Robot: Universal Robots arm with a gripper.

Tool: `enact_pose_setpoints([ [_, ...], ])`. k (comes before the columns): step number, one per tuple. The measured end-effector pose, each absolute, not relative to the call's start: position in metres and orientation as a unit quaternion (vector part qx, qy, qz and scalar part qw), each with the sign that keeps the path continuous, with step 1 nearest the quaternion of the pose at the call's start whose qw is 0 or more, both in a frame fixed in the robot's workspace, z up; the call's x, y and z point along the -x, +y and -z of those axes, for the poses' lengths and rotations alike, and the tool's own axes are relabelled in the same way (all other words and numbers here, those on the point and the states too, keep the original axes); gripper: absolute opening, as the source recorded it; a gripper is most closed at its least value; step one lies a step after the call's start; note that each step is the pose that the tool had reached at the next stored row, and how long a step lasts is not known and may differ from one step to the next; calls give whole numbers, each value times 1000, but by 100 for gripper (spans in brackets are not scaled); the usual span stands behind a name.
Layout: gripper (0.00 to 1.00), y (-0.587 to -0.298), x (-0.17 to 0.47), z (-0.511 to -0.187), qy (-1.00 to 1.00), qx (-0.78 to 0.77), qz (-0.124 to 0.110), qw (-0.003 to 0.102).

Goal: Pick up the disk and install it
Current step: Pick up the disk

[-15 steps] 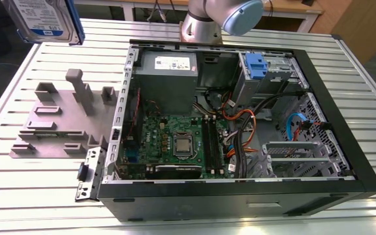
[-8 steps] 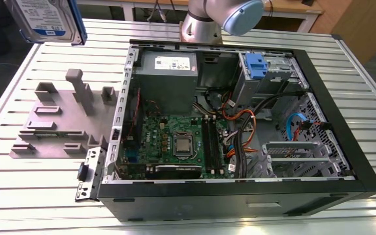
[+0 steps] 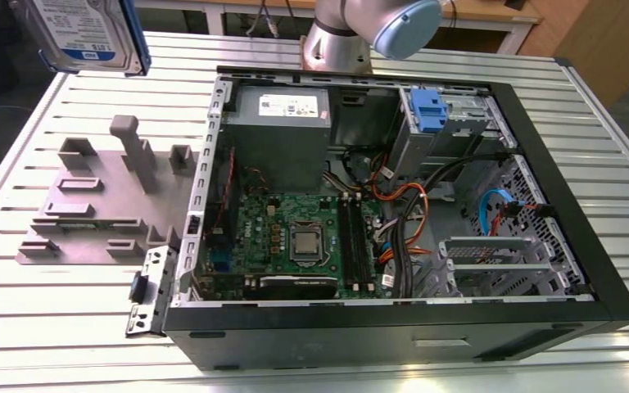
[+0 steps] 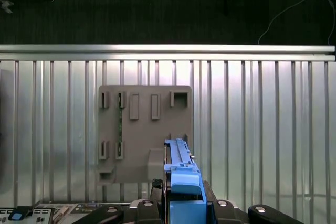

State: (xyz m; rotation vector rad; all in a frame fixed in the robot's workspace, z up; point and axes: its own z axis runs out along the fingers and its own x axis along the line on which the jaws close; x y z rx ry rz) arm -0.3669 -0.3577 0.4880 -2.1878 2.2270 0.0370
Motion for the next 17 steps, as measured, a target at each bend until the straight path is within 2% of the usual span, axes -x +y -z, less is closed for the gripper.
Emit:
enact_pose_setpoints([
  [17,37,-358,355,-488,713,701,-12,10],
])
